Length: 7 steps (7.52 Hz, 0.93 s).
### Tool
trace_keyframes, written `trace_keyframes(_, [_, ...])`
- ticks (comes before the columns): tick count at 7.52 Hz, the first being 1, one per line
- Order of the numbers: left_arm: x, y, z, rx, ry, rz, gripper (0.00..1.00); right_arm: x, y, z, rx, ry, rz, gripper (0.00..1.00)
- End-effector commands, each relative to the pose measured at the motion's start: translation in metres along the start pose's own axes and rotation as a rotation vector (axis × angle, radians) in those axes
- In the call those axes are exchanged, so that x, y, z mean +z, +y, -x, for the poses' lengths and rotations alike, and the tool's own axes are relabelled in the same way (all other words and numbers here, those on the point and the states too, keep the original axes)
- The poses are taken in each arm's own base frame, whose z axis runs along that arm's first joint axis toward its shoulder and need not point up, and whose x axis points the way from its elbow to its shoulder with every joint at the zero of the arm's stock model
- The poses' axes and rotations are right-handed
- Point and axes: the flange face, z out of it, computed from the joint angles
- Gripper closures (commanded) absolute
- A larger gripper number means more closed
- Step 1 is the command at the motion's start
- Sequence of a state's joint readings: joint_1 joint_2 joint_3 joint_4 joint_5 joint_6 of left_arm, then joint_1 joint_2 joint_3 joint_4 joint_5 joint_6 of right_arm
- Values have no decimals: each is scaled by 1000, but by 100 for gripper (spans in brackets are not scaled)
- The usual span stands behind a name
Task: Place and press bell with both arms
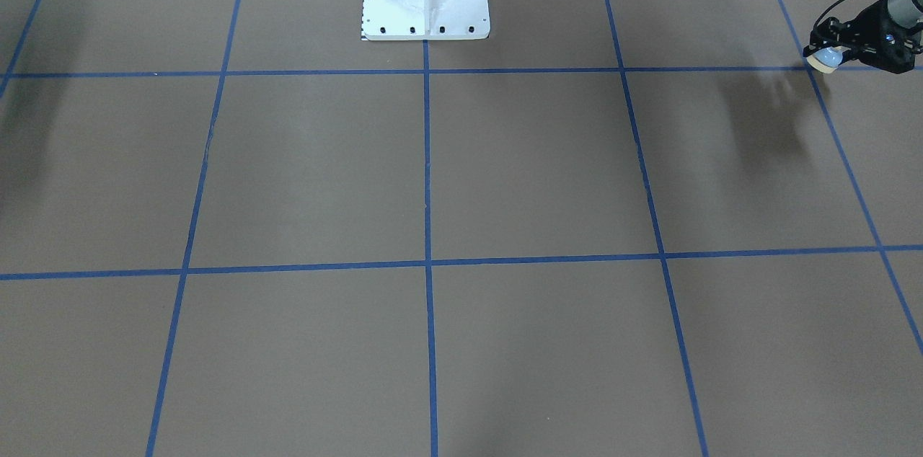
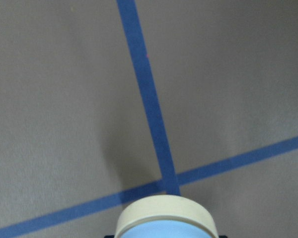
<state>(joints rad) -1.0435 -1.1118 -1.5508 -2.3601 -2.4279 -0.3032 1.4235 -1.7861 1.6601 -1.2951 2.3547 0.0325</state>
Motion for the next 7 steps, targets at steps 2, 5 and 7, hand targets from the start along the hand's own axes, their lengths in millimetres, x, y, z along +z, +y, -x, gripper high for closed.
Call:
trace_keyframes(2, [-25,-95,-26,20,0,-94,77,0,0,0,1,3,-2,0])
trace_keyframes(5, [-57,-203,-78,56,-3,-146,77,-2,-1,0,6,14,-6,0])
trace_keyframes(7, [-91,-291,-138,71,-30,-165,77,1,3,-5,17,25,2,0])
